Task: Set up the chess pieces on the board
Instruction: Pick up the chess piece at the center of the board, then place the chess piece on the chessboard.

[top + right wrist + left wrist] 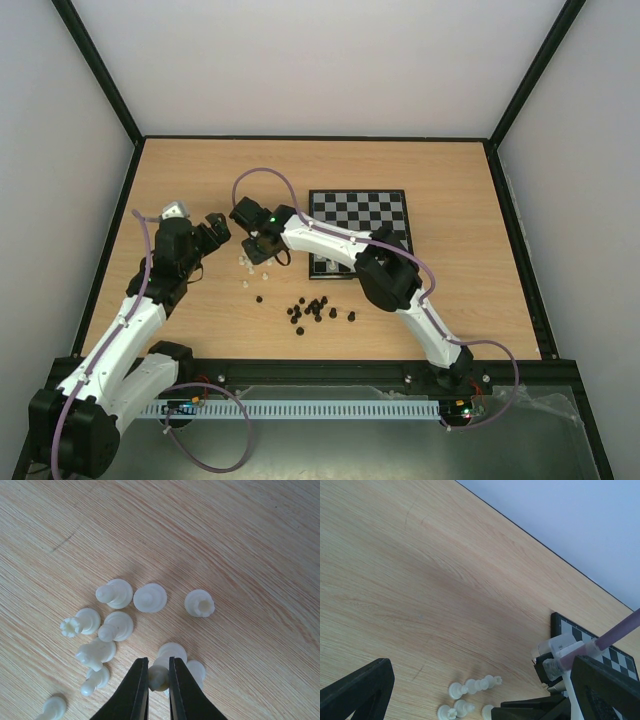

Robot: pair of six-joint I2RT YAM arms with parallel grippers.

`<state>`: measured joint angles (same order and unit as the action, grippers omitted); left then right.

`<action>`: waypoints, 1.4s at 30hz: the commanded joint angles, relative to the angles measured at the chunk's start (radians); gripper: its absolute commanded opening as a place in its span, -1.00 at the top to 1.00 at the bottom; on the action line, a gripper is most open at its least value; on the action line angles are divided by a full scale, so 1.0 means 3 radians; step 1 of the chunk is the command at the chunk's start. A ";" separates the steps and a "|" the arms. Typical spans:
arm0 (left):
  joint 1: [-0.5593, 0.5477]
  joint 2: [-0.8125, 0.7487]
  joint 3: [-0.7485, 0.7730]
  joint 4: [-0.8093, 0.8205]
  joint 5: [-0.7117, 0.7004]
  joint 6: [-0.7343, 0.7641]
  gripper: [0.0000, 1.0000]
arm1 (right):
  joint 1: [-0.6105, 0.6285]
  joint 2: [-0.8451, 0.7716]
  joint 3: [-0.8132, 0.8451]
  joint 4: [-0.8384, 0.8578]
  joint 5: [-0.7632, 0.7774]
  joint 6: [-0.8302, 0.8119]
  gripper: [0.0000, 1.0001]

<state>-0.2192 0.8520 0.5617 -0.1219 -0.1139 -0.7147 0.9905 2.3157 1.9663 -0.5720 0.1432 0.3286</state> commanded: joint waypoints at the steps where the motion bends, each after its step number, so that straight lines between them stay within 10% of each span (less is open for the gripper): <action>1: 0.0020 0.0010 0.0066 0.0048 0.0006 0.0015 -0.99 | 0.0019 -0.0089 0.0065 -0.0202 0.0058 -0.0010 0.87; 29: 0.0020 -0.0034 0.0055 0.0049 0.0021 0.0016 -0.99 | -0.0693 -0.2825 -0.2853 0.0259 0.0521 0.0615 0.92; 42: 0.0021 -0.0076 0.0050 0.0046 0.0029 0.0017 -0.99 | -0.1157 -0.3257 -0.3599 0.0483 0.0226 0.0735 0.92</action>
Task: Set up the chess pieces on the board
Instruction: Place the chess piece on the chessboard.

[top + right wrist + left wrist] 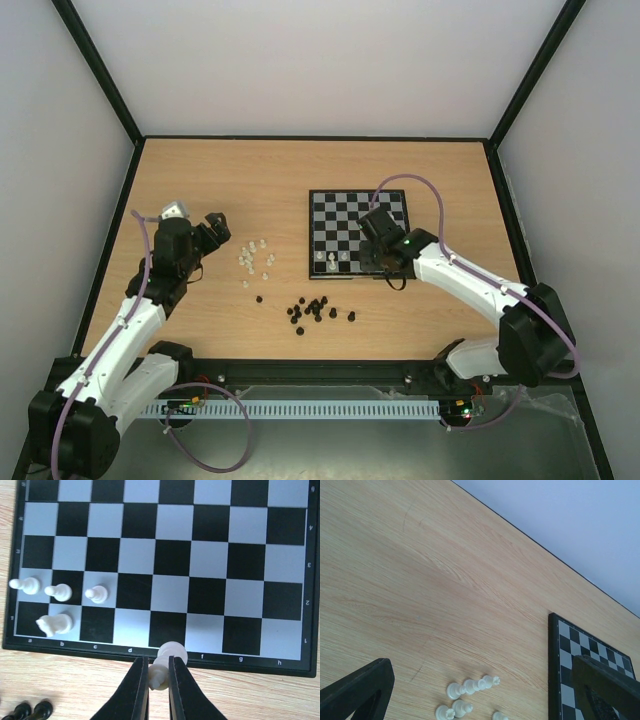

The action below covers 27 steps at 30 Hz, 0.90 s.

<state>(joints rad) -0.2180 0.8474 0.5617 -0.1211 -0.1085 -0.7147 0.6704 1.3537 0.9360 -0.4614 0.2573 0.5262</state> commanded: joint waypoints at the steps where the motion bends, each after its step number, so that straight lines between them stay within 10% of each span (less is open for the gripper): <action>1: 0.0016 -0.0061 0.0052 0.0041 0.0012 0.0018 -0.99 | -0.0107 -0.0050 -0.0207 0.0154 -0.0187 0.0076 0.92; 27: 0.0016 -0.0063 0.0048 0.0044 0.0019 0.0024 -0.99 | -0.0406 0.0297 -0.0378 0.0652 -0.0538 -0.0024 0.93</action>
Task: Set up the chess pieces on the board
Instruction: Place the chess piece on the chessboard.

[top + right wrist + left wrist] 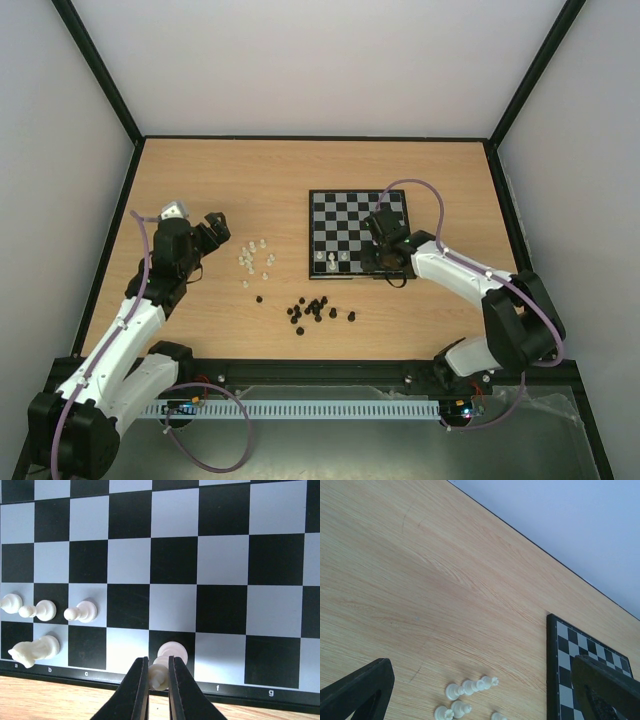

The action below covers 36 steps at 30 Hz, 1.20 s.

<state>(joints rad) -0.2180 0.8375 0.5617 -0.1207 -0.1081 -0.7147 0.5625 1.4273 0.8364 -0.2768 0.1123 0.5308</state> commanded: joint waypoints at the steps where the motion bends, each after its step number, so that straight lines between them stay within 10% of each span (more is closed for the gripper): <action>1: 0.0016 -0.0022 0.0049 0.0044 0.0018 0.0020 -0.99 | -0.0056 0.0061 -0.0043 0.0038 -0.0060 -0.0041 0.93; 30: 0.0016 -0.0022 0.0044 0.0055 0.0033 0.0019 -0.99 | -0.0070 -0.0257 0.0131 -0.0289 0.0079 -0.0047 0.24; 36: 0.0016 -0.0048 0.0044 0.0044 0.0028 0.0015 -0.99 | -0.0001 -0.0304 0.0425 -0.0261 -0.0240 -0.0143 -0.18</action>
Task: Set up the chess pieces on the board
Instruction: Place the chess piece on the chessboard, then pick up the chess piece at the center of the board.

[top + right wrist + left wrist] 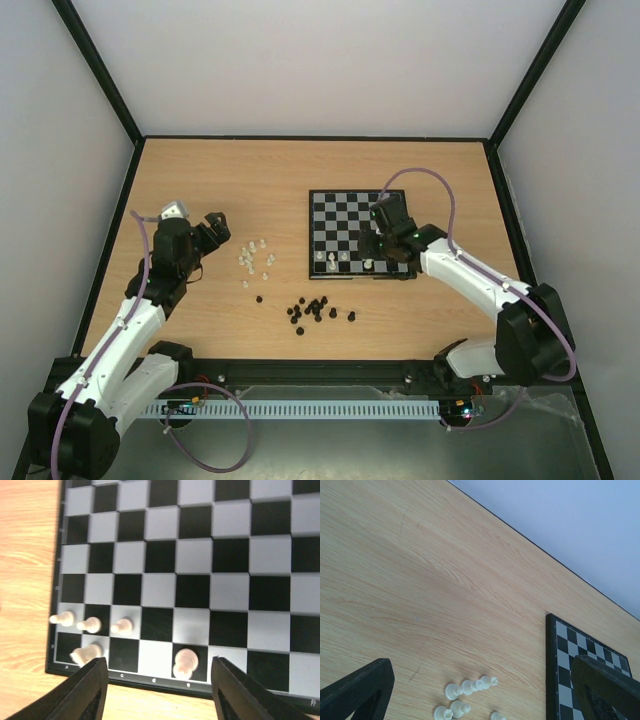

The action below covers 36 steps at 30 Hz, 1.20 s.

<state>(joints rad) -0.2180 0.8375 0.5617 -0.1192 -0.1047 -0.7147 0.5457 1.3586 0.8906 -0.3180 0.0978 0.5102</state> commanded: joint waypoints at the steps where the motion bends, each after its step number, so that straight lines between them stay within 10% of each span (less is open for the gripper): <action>1: 0.0016 -0.0076 0.0031 0.0049 0.0019 0.0024 -0.99 | 0.0092 -0.0034 0.0309 -0.0119 -0.0233 -0.0086 -0.25; 7: 0.0017 -0.0251 -0.0019 0.0081 0.0047 0.0010 -0.99 | 0.0495 0.0565 0.0851 -0.0106 -0.0336 -0.0147 -0.38; 23: 0.0011 -0.0503 -0.0021 0.0020 0.0088 -0.0064 -0.99 | 0.1003 0.2770 0.3302 -0.0558 -0.0551 -0.0290 0.02; 36: 0.0006 -0.0537 0.0007 -0.0006 0.0109 -0.0067 -0.99 | 0.1196 0.3491 0.4134 -0.0901 -0.0386 -0.0350 0.20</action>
<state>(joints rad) -0.2180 0.6868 0.5598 -0.1192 -0.0807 -0.7292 0.8875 2.3836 2.0766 -0.4999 -0.0483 0.4191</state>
